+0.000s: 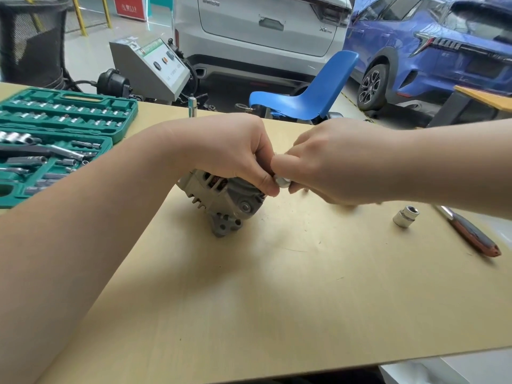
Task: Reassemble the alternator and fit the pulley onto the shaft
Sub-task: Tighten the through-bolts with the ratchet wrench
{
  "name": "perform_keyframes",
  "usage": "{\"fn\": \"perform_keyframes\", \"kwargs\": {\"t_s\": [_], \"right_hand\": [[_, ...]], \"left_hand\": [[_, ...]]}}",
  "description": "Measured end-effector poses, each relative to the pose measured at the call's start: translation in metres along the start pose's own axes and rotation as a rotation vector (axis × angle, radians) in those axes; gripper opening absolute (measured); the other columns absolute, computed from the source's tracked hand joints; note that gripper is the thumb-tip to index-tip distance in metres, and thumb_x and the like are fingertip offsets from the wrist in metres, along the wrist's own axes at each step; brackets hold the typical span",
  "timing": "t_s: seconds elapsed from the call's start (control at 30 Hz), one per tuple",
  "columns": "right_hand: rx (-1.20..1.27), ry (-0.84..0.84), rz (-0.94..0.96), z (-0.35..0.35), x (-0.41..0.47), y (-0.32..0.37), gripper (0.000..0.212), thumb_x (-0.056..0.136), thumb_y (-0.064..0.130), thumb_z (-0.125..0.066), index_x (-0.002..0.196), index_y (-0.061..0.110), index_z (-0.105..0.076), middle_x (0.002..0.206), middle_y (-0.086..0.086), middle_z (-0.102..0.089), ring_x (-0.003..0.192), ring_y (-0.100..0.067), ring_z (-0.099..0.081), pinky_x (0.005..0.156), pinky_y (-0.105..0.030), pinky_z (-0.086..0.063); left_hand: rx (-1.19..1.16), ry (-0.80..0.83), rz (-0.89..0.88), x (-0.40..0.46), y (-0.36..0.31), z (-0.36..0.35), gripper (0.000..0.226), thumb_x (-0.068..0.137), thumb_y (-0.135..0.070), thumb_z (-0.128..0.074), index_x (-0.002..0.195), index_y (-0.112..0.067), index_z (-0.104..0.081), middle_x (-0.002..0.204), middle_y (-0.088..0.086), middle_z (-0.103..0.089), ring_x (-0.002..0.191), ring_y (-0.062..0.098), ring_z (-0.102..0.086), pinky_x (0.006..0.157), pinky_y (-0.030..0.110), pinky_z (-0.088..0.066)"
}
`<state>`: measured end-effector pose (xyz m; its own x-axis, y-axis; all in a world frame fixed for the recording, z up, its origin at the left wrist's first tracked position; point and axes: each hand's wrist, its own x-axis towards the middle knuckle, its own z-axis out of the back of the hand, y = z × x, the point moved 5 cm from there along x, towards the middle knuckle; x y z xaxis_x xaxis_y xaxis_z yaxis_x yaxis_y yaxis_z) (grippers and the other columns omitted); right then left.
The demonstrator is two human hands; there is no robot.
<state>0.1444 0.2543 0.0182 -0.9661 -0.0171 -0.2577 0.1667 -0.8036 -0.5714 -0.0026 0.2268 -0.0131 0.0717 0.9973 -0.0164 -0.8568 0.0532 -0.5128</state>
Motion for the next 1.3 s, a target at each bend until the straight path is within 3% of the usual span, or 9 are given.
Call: {"fn": "perform_keyframes", "kwargs": {"t_s": [0.1,0.17,0.23,0.43,0.7,0.8,0.9,1.13,1.3], "right_hand": [[0.469,-0.069,-0.353,0.0,-0.002,-0.013,0.017,0.099,0.042,-0.067,0.09,0.032,-0.057,0.068,0.013,-0.061,0.064,-0.019,-0.061,0.051,-0.027,-0.04],[1.172,0.057,-0.712,-0.022,-0.007,-0.012,0.025,0.096,0.038,-0.075,0.084,0.016,-0.069,0.068,0.001,-0.075,0.062,-0.025,-0.074,0.046,-0.025,-0.051],[1.571,0.17,-0.856,-0.039,-0.01,0.005,0.03,0.099,0.026,-0.074,0.091,-0.003,-0.07,0.072,-0.014,-0.078,0.065,-0.03,-0.078,0.051,-0.032,-0.061],[1.63,0.011,-0.916,-0.072,0.001,0.026,0.019,0.101,0.015,-0.065,0.09,0.002,-0.074,0.072,-0.012,-0.078,0.068,-0.029,-0.079,0.062,-0.036,-0.066],[1.966,-0.305,-0.916,-0.095,-0.011,0.025,0.018,0.105,0.017,-0.061,0.107,0.003,-0.071,0.095,-0.014,-0.081,0.09,-0.029,-0.08,0.082,-0.045,-0.066],[2.182,-0.464,-0.828,-0.098,-0.012,0.031,0.021,0.104,0.015,-0.062,0.113,-0.004,-0.065,0.098,-0.023,-0.079,0.092,-0.039,-0.079,0.078,-0.043,-0.066],[2.275,-0.63,-0.771,-0.1,-0.013,0.034,0.036,0.089,0.023,-0.073,0.113,-0.003,-0.067,0.09,-0.019,-0.073,0.082,-0.032,-0.073,0.077,-0.049,-0.064],[1.557,-1.014,-0.837,-0.094,-0.024,0.028,0.016,0.093,0.026,-0.074,0.109,0.024,-0.076,0.08,0.001,-0.071,0.069,-0.015,-0.061,0.058,-0.031,-0.055],[1.504,-1.204,-0.953,-0.114,-0.024,0.031,0.017,0.094,0.024,-0.071,0.11,0.023,-0.073,0.08,0.01,-0.067,0.066,-0.016,-0.056,0.062,-0.035,-0.046]], "left_hand": [[-0.001,-0.032,-0.013,-0.002,0.0,0.001,0.016,0.075,-0.066,-0.082,0.088,-0.056,-0.082,0.096,-0.022,-0.079,0.091,0.001,-0.071,0.062,0.015,-0.055],[-0.015,-0.047,-0.027,-0.003,-0.002,0.001,0.02,0.074,-0.074,-0.079,0.087,-0.059,-0.081,0.094,-0.026,-0.078,0.092,-0.006,-0.069,0.059,0.007,-0.049],[0.014,-0.034,-0.027,-0.001,-0.002,0.001,0.02,0.074,-0.074,-0.079,0.088,-0.06,-0.08,0.095,-0.031,-0.076,0.095,-0.009,-0.067,0.057,0.009,-0.05],[0.07,-0.04,-0.046,0.002,0.003,0.0,0.014,0.076,-0.06,-0.084,0.089,-0.058,-0.081,0.096,-0.035,-0.074,0.096,-0.011,-0.064,0.071,0.017,-0.048],[-0.059,-0.112,-0.094,-0.002,0.004,0.009,0.009,0.093,-0.045,-0.078,0.098,-0.047,-0.084,0.095,-0.029,-0.077,0.092,-0.01,-0.068,0.062,0.0,-0.045],[-0.064,-0.121,-0.094,-0.003,0.001,0.009,0.012,0.096,-0.044,-0.075,0.105,-0.045,-0.083,0.096,-0.033,-0.076,0.091,-0.016,-0.066,0.062,-0.003,-0.042],[-0.055,-0.137,-0.092,-0.005,-0.002,0.008,0.01,0.097,-0.048,-0.073,0.1,-0.045,-0.083,0.086,-0.034,-0.074,0.082,-0.015,-0.066,0.058,-0.001,-0.041],[0.059,-0.091,-0.064,-0.008,-0.006,0.0,0.025,0.074,-0.066,-0.08,0.086,-0.045,-0.08,0.089,-0.024,-0.075,0.089,-0.001,-0.069,0.06,0.01,-0.049],[0.094,-0.115,-0.098,-0.009,-0.011,-0.003,0.015,0.077,-0.054,-0.086,0.072,-0.045,-0.075,0.091,-0.02,-0.076,0.097,0.008,-0.07,0.083,0.039,-0.059]]}}
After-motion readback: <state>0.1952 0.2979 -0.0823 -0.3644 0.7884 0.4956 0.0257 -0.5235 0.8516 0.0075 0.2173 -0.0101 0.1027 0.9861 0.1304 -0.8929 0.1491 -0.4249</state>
